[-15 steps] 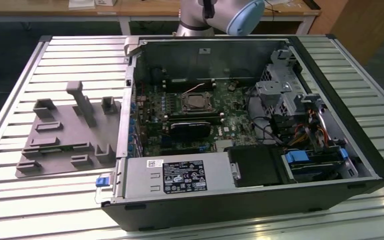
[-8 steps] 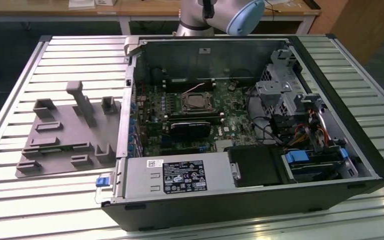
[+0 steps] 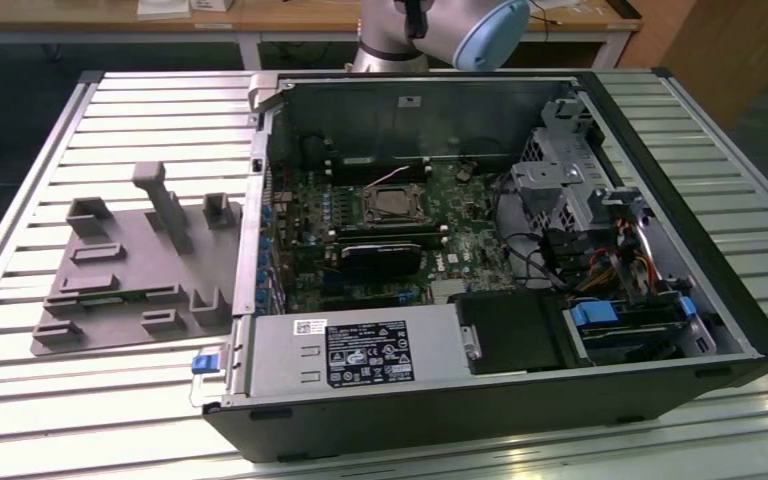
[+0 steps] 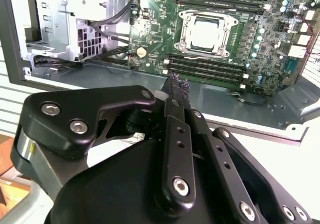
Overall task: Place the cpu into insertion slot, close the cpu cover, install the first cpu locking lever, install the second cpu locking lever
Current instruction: 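Install the first cpu locking lever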
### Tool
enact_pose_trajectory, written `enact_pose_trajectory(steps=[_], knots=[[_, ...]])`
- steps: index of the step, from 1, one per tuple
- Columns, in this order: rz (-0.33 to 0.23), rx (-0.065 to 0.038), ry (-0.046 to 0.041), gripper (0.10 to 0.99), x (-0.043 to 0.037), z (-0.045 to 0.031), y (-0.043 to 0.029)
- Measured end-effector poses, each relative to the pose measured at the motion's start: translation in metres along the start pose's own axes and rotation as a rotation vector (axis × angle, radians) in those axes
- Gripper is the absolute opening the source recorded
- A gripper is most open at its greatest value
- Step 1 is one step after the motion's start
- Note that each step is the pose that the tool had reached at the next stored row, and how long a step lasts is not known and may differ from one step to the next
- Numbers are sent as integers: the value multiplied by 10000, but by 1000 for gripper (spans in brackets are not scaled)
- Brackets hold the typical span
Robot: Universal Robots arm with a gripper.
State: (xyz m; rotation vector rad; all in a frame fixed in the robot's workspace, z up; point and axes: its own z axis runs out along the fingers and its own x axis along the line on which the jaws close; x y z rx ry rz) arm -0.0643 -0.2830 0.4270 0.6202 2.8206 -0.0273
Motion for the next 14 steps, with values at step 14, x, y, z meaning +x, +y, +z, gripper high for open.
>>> enact_pose_trajectory(steps=[14], knots=[[-30, 175, 389, 106, 30, 115, -4]])
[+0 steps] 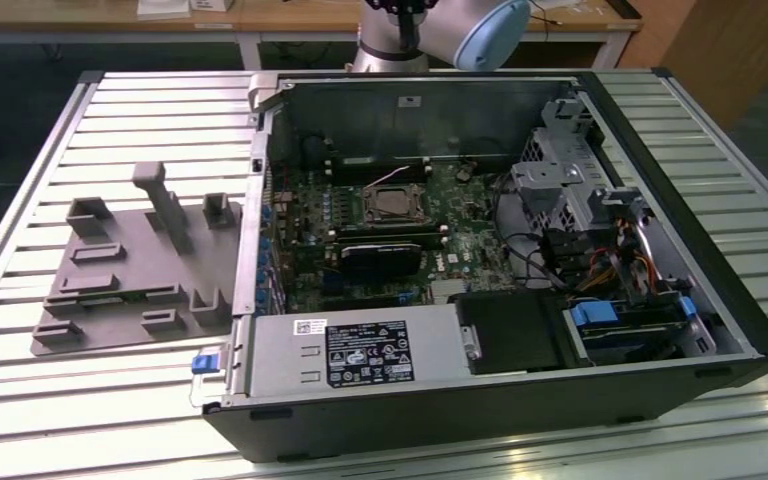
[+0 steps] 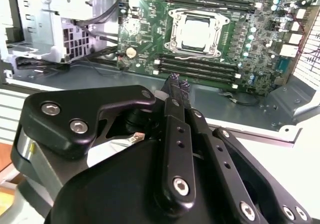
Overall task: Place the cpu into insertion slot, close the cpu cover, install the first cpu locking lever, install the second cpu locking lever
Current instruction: 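Install the first cpu locking lever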
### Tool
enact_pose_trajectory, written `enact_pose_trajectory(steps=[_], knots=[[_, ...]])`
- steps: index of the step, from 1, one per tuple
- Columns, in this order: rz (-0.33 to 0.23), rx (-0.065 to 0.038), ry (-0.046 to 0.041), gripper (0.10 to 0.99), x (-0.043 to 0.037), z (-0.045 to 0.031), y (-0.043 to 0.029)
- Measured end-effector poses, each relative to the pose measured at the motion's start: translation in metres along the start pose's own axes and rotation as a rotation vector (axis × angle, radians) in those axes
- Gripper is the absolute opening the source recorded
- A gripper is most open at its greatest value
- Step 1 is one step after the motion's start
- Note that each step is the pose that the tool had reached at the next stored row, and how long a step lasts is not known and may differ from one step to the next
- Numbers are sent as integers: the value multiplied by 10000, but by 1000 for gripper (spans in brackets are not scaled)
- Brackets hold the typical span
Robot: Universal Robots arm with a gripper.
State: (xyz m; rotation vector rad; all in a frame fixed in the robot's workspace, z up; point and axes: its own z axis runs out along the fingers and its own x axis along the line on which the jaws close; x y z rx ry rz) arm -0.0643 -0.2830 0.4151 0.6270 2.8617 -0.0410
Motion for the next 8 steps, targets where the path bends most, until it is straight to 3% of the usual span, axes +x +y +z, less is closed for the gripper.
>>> enact_pose_trajectory(steps=[8], knots=[[-24, 137, 304, 106, 15, 68, -1]])
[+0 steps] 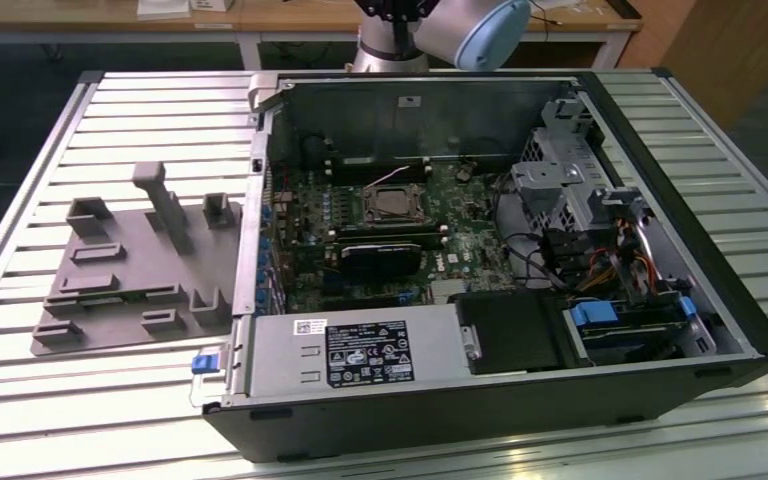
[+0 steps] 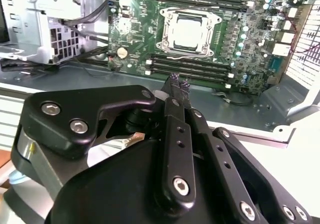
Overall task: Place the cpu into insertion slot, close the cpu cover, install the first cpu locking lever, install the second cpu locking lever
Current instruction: 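Install the first cpu locking lever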
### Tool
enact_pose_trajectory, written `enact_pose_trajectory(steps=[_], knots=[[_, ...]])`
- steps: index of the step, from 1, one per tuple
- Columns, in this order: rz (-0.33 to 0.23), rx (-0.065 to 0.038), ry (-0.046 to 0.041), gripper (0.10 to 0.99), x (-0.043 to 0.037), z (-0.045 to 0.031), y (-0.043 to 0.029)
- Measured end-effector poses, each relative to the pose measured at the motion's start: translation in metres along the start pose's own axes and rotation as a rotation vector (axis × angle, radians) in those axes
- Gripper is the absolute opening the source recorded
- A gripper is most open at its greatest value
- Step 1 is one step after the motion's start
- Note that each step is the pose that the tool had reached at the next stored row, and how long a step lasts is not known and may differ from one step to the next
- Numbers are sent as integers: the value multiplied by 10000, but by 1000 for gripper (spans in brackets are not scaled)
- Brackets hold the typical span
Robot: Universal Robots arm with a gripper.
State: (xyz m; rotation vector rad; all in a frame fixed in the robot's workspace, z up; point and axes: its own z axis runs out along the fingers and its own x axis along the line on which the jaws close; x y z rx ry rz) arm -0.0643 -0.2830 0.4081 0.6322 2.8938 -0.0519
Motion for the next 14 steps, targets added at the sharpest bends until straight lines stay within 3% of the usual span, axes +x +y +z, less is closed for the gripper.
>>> enact_pose_trajectory(steps=[7, 14], knots=[[-14, 81, 200, 106, 6, 32, -1], [-4, 22, 325, 106, -1, 59, -24]])
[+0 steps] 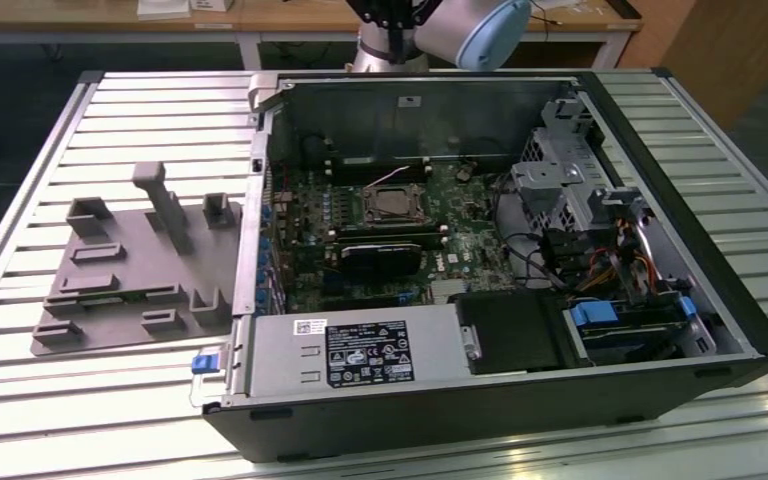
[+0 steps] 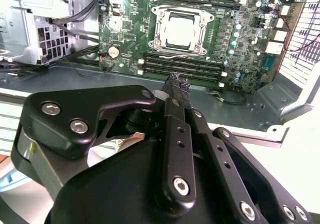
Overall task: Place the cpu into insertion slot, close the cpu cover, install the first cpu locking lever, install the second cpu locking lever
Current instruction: 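Install the first cpu locking lever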
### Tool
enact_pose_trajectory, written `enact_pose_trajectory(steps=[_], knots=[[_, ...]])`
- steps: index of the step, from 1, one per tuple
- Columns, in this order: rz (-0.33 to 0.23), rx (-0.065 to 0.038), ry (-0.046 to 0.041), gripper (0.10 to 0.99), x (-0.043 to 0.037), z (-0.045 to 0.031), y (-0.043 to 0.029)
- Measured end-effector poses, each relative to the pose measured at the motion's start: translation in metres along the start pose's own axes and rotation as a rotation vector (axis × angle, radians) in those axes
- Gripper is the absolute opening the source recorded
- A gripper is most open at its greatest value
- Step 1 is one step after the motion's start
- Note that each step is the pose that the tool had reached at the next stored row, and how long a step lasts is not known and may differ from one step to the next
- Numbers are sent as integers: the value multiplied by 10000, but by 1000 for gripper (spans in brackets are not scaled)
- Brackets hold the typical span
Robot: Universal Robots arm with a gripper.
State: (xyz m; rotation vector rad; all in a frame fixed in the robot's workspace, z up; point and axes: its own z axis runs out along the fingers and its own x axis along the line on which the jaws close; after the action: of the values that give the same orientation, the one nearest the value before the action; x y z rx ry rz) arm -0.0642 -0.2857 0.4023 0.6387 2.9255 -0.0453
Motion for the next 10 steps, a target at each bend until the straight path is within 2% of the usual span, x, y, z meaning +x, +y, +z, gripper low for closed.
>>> enact_pose_trajectory(steps=[10], knots=[[0, 3, 55, 106, -9, 70, -31]])
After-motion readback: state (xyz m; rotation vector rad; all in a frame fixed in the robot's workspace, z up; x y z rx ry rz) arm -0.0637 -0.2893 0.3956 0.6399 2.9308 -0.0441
